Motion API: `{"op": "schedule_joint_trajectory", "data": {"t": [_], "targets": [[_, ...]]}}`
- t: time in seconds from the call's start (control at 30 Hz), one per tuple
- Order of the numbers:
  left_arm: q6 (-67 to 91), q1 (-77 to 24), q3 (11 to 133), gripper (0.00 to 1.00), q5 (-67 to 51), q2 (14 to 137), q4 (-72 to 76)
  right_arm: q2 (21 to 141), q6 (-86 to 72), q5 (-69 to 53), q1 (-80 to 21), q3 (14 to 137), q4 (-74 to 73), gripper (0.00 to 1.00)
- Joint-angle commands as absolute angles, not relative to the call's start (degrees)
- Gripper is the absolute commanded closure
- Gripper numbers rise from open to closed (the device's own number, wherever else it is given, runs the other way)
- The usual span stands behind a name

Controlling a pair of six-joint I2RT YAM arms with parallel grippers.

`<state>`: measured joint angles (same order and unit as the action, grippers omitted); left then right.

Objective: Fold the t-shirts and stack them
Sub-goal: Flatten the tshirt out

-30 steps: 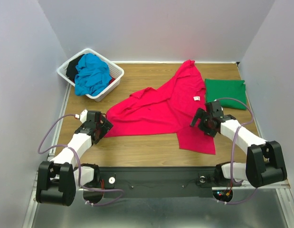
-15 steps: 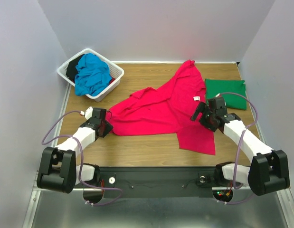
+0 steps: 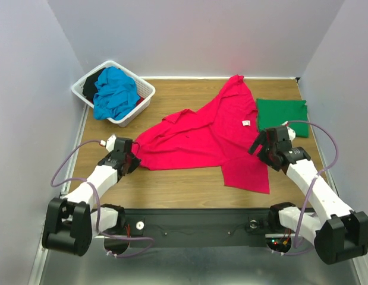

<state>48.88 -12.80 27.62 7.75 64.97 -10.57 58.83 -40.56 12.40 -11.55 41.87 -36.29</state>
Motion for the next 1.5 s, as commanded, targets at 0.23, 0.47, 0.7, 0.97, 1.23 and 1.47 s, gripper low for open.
{"op": "schedule_joint_trajectory", "data": {"t": [0.23,0.47,0.7,0.97,1.23,1.47], "targets": [[47.1,-13.3,27.0,1.0,10.7,47.2,-14.2,54.2,-50.1,17.4,-10.6,41.7,-51.8,0.0],[46.7,-13.4,27.8,1.0,9.8,43.0,-14.8,50.9,-60.1,14.6,-10.5,36.7,-56.6,0.0],[47.2,-13.3,27.9,1.0,9.3,43.5,-14.5,49.1,-65.0,17.0,-10.5,33.8,-57.1,0.0],[47.8,-13.2,27.7,1.0,9.9,43.2,-14.8,50.1,-66.3,14.3,-10.5,29.2,-52.0,0.07],[48.2,-13.2,27.9,1.0,11.0,42.1,-15.6,56.0,-64.9,14.2,-10.5,26.2,-44.2,0.27],[48.0,-13.2,28.0,1.0,11.2,41.7,-16.0,57.9,-61.2,16.6,-10.5,25.5,-34.7,0.68]]}}
